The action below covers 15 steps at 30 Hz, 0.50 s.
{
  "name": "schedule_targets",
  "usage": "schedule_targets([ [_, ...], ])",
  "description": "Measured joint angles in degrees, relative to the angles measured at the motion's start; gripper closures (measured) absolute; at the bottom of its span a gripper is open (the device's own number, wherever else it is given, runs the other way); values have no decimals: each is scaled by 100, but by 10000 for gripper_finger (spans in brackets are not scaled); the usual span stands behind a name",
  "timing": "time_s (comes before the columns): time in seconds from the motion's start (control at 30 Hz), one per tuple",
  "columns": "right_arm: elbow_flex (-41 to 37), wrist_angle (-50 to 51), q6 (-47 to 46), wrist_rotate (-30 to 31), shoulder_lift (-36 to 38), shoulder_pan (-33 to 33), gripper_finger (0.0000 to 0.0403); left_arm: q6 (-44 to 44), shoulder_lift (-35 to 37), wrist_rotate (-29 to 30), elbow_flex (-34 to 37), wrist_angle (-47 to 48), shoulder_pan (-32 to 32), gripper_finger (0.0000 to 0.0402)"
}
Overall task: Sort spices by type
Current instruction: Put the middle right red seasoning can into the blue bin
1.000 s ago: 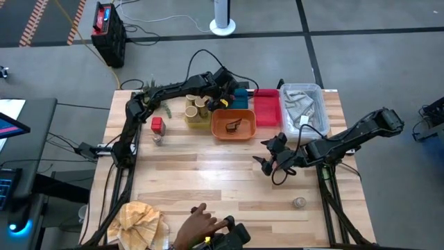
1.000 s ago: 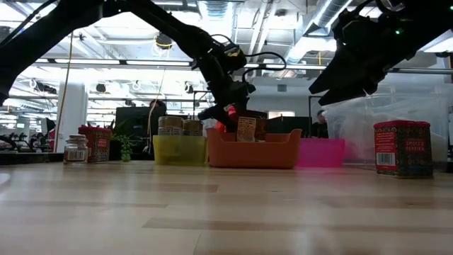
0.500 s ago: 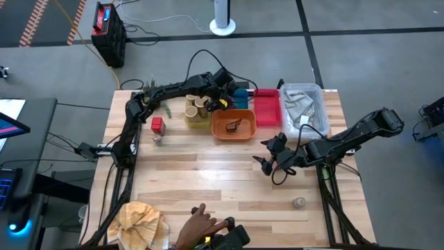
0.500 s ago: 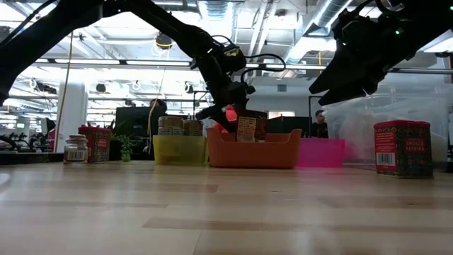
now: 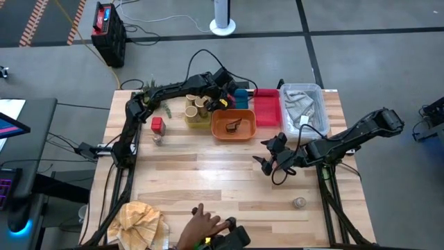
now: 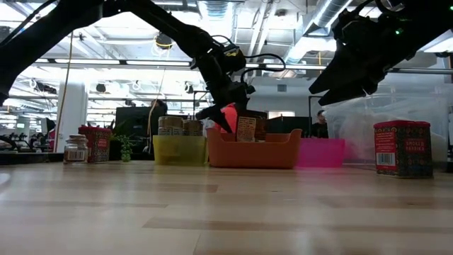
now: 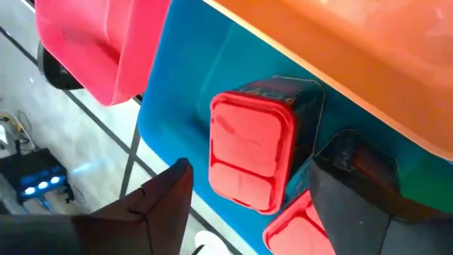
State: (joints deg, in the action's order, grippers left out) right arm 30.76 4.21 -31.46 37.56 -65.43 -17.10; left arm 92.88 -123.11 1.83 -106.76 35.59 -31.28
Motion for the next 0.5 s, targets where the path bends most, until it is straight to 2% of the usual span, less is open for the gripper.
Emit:
schedule_targets([
  [0.13, 0, 0, 1, 0, 0, 0, 17, 162, 0, 175, 0, -89, 60, 132],
  [0.3, 0, 2, 26, 0, 0, 0, 17, -403, 6, 934, 0, -585, 218, 131],
  [0.5, 0, 7, 44, 0, 0, 0, 17, -929, 128, 1049, 0, -692, 323, 131],
])
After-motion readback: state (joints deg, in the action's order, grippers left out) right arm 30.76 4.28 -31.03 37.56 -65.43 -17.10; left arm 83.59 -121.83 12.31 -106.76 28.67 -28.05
